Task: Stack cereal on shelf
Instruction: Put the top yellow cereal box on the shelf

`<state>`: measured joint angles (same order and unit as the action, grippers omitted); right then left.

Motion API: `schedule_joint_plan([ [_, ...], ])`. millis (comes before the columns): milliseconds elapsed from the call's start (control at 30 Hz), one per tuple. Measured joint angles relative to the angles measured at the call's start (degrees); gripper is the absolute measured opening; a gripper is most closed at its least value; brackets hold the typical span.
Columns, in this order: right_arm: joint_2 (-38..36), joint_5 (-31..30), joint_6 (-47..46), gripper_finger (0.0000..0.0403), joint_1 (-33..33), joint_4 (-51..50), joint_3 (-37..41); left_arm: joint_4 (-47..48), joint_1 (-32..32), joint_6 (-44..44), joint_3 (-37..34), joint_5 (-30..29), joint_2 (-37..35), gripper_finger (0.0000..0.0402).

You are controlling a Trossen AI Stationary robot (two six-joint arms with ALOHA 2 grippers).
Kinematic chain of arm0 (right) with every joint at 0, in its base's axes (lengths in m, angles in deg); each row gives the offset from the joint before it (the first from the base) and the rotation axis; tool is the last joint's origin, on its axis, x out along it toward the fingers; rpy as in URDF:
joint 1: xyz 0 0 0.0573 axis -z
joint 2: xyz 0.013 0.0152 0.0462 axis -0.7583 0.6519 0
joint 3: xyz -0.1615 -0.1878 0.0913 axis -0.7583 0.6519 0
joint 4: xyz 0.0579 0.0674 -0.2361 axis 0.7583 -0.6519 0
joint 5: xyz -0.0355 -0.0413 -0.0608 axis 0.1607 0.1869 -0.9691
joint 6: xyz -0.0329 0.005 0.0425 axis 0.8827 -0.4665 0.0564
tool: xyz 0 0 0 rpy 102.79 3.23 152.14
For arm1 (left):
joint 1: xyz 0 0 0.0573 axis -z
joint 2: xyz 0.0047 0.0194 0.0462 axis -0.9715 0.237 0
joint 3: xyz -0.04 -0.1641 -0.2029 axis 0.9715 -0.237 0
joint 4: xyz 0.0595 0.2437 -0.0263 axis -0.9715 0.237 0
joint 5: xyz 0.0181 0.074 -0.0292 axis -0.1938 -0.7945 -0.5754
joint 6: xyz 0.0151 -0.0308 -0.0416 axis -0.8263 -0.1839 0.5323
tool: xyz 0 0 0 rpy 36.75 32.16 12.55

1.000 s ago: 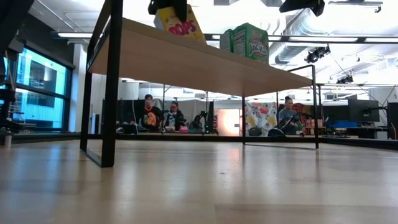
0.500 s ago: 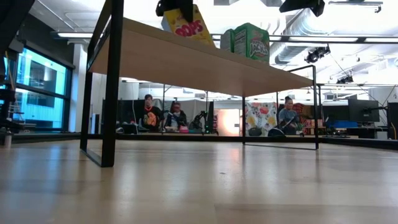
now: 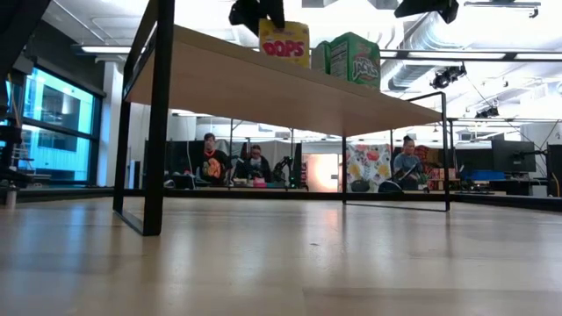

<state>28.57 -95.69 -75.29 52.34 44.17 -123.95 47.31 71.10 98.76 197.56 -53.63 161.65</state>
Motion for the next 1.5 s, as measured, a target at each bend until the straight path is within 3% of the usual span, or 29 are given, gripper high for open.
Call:
schedule_joint_plan([
  [300,0.0,0.1,-1.4,0.0,0.0,0.0,0.0,0.7,-2.4,-3.9,5.3,2.5,-3.0,0.0227],
  [433,0.0,4.5,-2.6,0.0,0.0,0.8,0.0,0.2,-3.3,-6.0,5.8,0.3,-7.7,0.0208],
  [633,1.8,15.3,-6.9,0.0,-0.5,4.1,0.0,-7.1,-2.7,-7.1,2.5,-12.1,-17.4,0.0116],
  [767,6.4,18.2,-9.0,0.0,-4.0,7.5,0.0,-14.4,0.1,-7.2,-6.8,-19.5,-25.8,0.0021],
  [833,9.6,18.4,-9.9,0.0,-6.9,9.7,0.0,-18.6,1.3,-7.0,-13.4,-21.4,-30.5,0.0011],
  [967,17.8,11.9,-12.0,0.0,-14.0,15.0,0.0,-27.7,3.4,-5.2,-28.0,-22.0,-40.2,0.0012],
  [1167,30.2,-7.6,-8.3,0.0,-20.8,28.6,-0.9,-44.8,4.9,-4.0,-44.8,-21.9,-50.4,0.0006],
  [1300,37.5,-17.8,-4.4,0.0,-21.0,26.4,-6.3,-51.1,4.9,-4.0,-49.5,-21.9,-53.3,0.0002],
  [1500,43.3,-19.7,-4.0,0.0,-19.2,16.9,-13.6,-51.1,4.9,-4.0,-49.8,-21.9,-53.6,0.0002],
])
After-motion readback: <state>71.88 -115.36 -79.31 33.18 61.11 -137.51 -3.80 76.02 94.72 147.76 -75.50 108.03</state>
